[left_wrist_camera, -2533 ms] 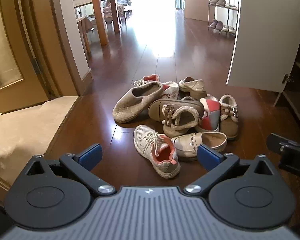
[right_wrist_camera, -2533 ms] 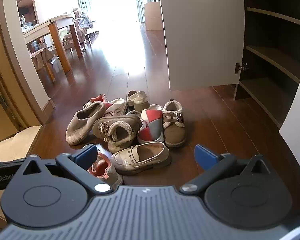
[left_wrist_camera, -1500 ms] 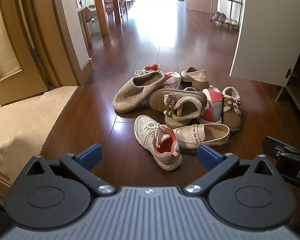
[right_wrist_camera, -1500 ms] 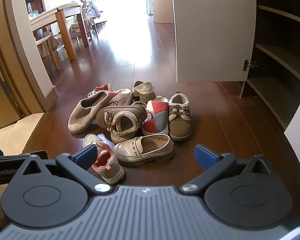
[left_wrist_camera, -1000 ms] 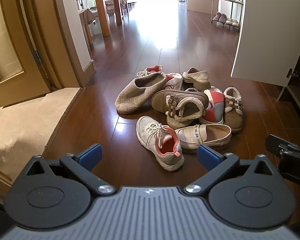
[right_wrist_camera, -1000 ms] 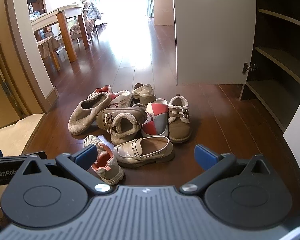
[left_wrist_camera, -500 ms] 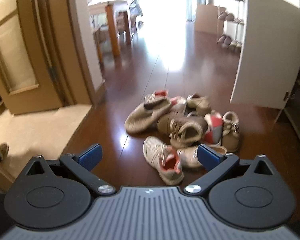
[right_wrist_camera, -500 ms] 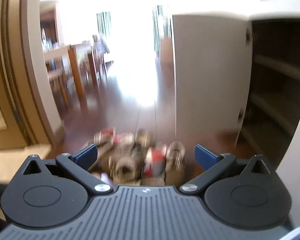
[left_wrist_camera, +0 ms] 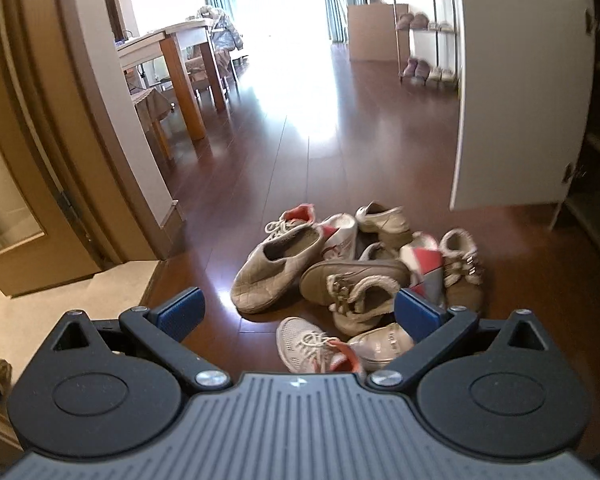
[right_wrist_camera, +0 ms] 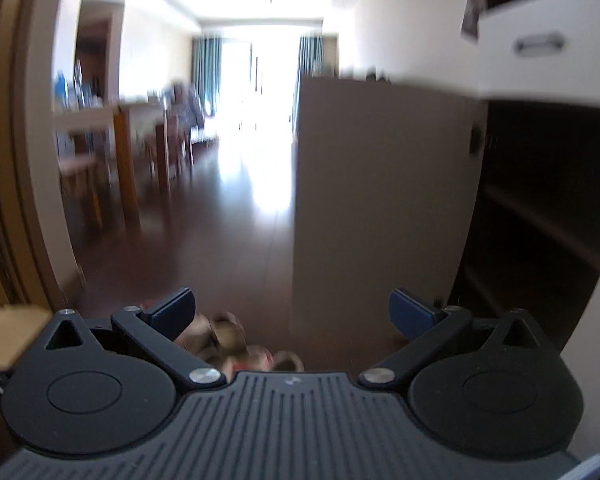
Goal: Organize scattered shoes
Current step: 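Reach both grippers toward the brown fleece-lined buckle shoes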
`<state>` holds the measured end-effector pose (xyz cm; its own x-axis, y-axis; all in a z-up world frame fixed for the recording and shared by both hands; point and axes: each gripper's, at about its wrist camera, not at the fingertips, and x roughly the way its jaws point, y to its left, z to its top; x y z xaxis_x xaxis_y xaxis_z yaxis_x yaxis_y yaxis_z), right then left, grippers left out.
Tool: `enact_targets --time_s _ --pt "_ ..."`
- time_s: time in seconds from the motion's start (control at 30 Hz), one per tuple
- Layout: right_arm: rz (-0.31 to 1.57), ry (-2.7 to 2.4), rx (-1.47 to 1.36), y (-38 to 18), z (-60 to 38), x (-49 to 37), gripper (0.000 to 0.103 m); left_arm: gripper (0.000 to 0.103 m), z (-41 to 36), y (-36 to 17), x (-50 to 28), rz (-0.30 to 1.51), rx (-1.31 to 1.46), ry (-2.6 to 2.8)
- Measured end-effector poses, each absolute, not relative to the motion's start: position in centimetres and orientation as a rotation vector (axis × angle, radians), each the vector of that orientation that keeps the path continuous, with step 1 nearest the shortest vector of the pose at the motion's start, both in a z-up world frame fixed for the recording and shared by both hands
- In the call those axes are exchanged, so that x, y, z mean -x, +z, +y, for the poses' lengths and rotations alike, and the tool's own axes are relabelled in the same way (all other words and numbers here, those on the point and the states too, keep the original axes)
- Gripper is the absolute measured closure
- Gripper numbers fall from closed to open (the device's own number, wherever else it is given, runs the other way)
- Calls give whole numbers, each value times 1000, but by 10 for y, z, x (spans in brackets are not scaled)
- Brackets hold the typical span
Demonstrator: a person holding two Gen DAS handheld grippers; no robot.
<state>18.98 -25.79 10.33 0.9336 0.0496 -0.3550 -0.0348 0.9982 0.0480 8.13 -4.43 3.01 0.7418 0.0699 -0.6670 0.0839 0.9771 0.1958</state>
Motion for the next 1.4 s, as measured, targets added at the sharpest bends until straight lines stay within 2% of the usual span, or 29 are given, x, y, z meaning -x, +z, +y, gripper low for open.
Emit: enact_targets --time_s 0.4,0.7,0.77,0.83,0.87,0.93,1.17,1.27,1.3,1.4 --pt "638 31 -171 -64 -269 -321 6 1 -178 -96 -139 987 -225 -203" --pt "825 63 -172 -186 -255 -391 7 1 -238 -170 -206 1026 -205 -255" --pt "838 74 -178 -209 -252 -411 12 1 -240 -177 -219 1028 -209 -251" --pt "823 94 -144 -229 -244 -431 30 1 -242 -186 -237 1011 -200 -244" --pt "816 104 -126 -239 -239 -441 31 2 -243 -189 -242 1009 -201 -242" --pt "801 115 -69 -259 -227 -464 41 2 -244 -196 -254 1009 -198 -234" --pt "711 98 0 -301 -205 -515 43 2 -251 -222 -279 1034 -187 -242" --pt "665 99 -50 -309 -203 -526 51 2 -253 -227 -283 1039 -188 -246" --pt "661 103 -68 -311 -202 -530 60 2 -253 -227 -283 1038 -190 -246" --pt "648 93 -84 -314 -202 -537 74 2 -257 -228 -284 1036 -201 -249"
